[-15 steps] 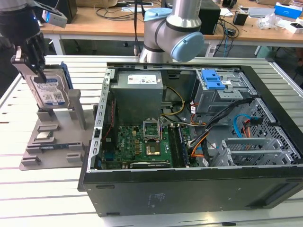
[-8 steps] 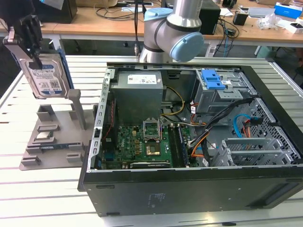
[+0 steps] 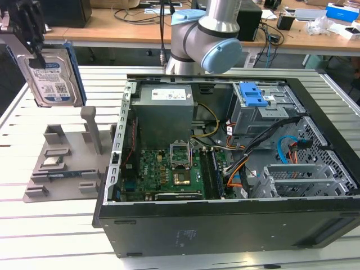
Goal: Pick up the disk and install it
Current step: 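Pick up the disk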
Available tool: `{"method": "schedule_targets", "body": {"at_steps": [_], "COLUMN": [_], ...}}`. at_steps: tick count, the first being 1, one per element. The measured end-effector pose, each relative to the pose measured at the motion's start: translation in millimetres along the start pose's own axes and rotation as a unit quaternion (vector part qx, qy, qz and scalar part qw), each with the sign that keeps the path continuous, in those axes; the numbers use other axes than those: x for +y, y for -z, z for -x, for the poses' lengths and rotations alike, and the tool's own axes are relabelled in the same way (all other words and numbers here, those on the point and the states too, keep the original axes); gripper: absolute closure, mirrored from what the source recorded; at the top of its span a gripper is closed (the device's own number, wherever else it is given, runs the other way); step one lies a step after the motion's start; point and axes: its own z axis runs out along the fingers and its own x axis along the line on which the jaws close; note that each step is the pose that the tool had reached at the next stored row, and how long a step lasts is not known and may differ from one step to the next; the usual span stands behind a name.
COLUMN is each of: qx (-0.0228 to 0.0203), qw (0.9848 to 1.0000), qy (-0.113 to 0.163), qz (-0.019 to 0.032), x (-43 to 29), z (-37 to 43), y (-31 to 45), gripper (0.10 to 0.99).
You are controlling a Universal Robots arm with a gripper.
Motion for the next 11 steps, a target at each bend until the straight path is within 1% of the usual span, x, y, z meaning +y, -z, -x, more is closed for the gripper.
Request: {"method": "schedule_targets", "body": {"at_steps": [3,5,6,9,11], "qx": [0.0,0.0,0.0,0.0,0.0], "qw": [1.0,1.0,1.0,1.0,1.0], "qy": [0.0,0.0,0.0,0.0,0.0], "qz": [0.0,0.0,0.0,0.0,0.0], "x": [0.0,0.0,0.0,0.0,0.0], "z": [0.9,1.7,2.4,3.6,4.7], "y": [7.1,12.7,16.9,23.6,29.5], "gripper": [0.722,0.722,0.722,0.722,0.722]}}
